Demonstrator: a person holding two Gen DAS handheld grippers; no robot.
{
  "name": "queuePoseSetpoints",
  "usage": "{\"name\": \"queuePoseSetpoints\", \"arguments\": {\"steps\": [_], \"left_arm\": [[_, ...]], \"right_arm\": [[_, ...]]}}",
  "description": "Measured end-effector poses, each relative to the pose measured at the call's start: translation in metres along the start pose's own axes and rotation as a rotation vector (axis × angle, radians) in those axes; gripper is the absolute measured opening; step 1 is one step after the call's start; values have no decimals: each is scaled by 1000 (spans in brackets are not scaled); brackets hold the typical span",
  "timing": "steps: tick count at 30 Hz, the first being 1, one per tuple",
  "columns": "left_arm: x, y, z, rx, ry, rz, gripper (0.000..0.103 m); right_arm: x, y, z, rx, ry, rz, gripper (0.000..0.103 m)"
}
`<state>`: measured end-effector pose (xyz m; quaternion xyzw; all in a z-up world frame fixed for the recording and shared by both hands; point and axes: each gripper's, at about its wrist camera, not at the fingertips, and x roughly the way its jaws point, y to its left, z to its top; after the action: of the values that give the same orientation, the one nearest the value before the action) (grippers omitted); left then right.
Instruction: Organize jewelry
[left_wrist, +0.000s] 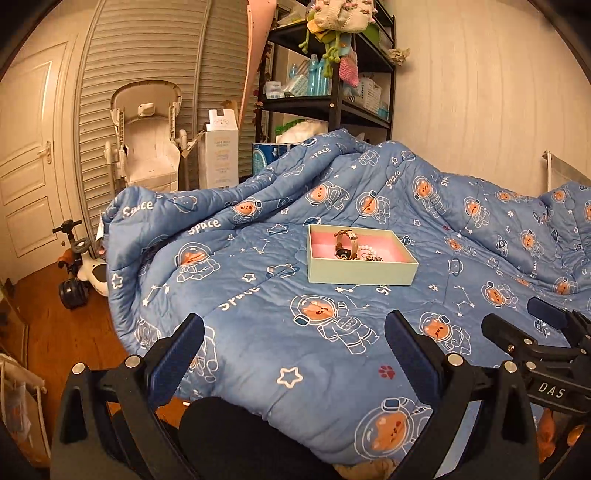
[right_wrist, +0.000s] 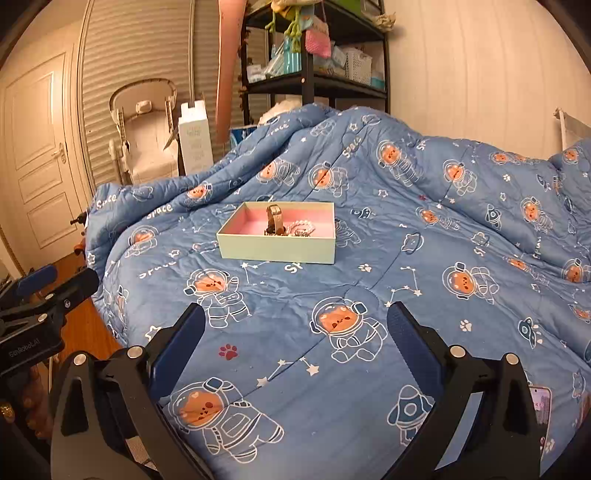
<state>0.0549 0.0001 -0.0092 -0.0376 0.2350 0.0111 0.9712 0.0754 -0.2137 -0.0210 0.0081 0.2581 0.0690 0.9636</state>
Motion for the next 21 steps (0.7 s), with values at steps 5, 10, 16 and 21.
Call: {"name": "queuePoseSetpoints", "arguments": {"steps": [5,10,16,21], "left_arm": [[-32,1,-13,-41,-72,19,96],[-43,0,-15,-34,-101,10,96],[-44,-7,-16,-2,-105,4,96],[-44,-5,-17,-13,-103,7,96]], "right_arm": [[-36,-7,-13,36,-61,10,97],[-50,-6,-16,12,-92,12,97],[-51,-5,-17,2,-88,20,97],[-51,-6,-18,7,-84,23,97]]}}
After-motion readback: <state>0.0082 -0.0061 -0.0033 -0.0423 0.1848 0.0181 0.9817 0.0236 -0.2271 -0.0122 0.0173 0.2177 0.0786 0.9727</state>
